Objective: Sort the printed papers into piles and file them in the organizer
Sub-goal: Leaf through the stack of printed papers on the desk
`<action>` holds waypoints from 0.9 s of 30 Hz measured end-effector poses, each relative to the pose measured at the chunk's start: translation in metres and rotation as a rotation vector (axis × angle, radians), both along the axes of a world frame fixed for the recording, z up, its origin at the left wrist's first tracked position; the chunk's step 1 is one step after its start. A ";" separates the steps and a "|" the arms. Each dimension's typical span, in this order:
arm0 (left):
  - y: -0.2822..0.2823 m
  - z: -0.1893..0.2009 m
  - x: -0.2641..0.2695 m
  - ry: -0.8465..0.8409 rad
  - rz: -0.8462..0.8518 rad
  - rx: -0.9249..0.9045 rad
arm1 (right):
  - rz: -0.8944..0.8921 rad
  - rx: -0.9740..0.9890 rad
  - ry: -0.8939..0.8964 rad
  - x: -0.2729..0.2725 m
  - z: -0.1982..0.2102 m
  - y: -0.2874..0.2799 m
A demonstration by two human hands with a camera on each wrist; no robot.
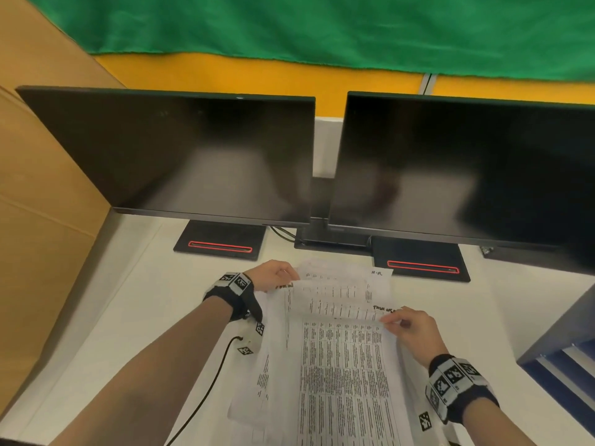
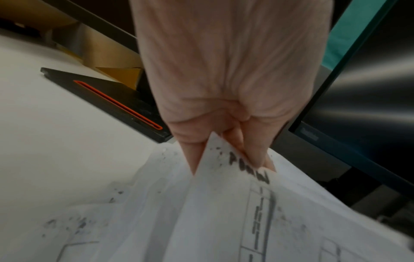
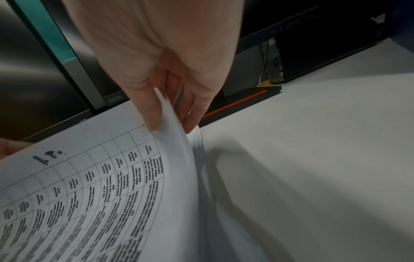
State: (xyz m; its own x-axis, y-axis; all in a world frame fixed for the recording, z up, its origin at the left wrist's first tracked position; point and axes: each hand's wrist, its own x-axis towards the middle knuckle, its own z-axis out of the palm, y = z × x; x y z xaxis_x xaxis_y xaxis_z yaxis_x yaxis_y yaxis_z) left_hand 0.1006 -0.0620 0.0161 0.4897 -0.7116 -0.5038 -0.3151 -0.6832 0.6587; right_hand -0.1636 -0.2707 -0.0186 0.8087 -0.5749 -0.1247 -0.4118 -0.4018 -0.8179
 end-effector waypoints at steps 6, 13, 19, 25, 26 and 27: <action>-0.012 -0.013 -0.018 -0.088 -0.212 0.025 | 0.044 0.122 0.038 0.016 -0.001 0.011; -0.039 -0.011 -0.036 -0.240 -0.226 -0.110 | -0.094 0.206 0.056 0.021 -0.002 0.006; -0.056 -0.009 -0.031 -0.730 -0.145 -0.076 | -0.126 0.196 0.052 0.016 -0.003 0.004; -0.041 -0.013 -0.033 -0.932 -0.303 -0.100 | -0.139 0.185 0.052 0.014 -0.009 0.002; -0.036 -0.014 -0.033 -0.888 -0.321 -0.085 | -0.148 0.193 0.048 0.014 -0.011 0.002; -0.030 -0.016 -0.033 -0.857 -0.333 -0.065 | -0.159 0.201 0.048 0.013 -0.013 0.002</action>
State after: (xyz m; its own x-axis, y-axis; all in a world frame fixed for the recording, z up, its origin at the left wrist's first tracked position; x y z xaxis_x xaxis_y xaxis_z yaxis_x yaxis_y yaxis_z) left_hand 0.0672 -0.0925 0.0004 0.4422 -0.8968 -0.0171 -0.8866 -0.4399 0.1430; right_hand -0.1504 -0.2685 -0.0314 0.7005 -0.6538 -0.2859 -0.4974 -0.1600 -0.8527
